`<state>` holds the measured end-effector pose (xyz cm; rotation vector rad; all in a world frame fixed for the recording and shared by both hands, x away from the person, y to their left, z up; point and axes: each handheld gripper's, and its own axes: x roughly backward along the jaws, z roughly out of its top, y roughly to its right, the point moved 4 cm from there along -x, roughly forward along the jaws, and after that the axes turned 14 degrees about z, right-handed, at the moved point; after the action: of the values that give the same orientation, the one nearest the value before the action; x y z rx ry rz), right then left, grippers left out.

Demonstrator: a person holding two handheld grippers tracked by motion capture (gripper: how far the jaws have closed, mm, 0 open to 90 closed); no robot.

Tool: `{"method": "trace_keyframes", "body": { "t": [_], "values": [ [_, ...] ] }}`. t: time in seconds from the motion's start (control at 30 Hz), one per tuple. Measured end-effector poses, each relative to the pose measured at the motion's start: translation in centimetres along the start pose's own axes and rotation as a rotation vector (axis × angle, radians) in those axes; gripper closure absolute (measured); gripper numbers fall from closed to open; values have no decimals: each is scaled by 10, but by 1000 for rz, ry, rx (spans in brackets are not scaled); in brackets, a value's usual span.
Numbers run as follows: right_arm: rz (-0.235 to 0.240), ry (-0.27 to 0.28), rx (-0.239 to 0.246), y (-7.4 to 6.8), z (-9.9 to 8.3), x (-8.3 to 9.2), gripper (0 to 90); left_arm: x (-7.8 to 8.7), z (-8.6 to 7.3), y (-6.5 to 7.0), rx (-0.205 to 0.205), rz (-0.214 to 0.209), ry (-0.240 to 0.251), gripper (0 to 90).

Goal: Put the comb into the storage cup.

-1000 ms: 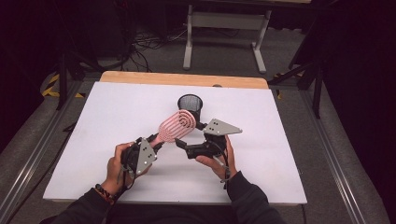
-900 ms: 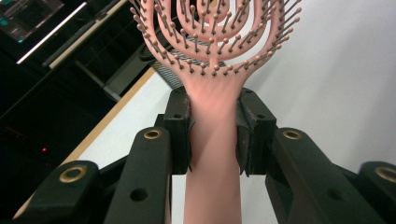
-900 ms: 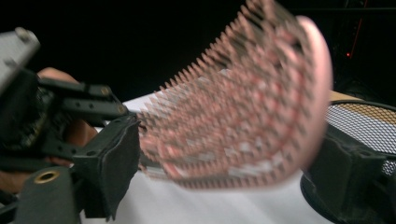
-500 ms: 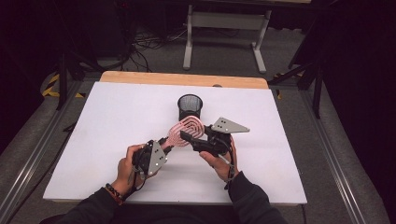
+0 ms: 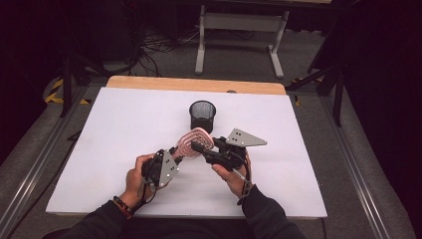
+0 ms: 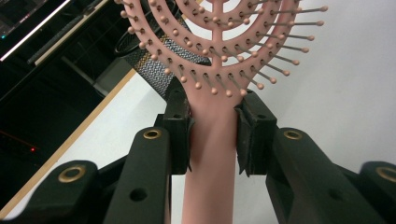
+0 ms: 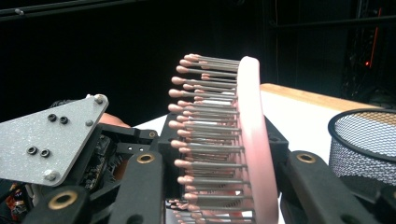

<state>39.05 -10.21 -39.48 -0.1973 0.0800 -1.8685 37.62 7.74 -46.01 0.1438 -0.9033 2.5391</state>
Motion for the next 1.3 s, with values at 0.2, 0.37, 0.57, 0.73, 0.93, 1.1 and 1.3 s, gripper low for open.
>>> {"method": "trace_keyframes", "body": {
  "t": [0.2,0.37,0.57,0.73,0.93,1.1,1.3],
  "values": [
    [-13,-9,57,-7,3,1,631,1,0,-2,14,-13,20,673],
    [-26,-2,72,-6,5,5,632,0,-2,-4,17,-37,11,616],
    [-53,12,87,-4,7,12,633,7,-9,-15,38,-87,20,495],
    [-82,22,103,-1,11,20,633,9,-16,-21,61,-132,24,365],
    [-106,23,115,2,13,26,634,18,-22,-36,107,-154,53,227],
    [-119,28,114,5,14,30,633,28,-29,-58,173,-154,91,191],
    [-143,27,128,7,17,35,634,37,-45,-77,245,-176,108,167]
  ]
}}
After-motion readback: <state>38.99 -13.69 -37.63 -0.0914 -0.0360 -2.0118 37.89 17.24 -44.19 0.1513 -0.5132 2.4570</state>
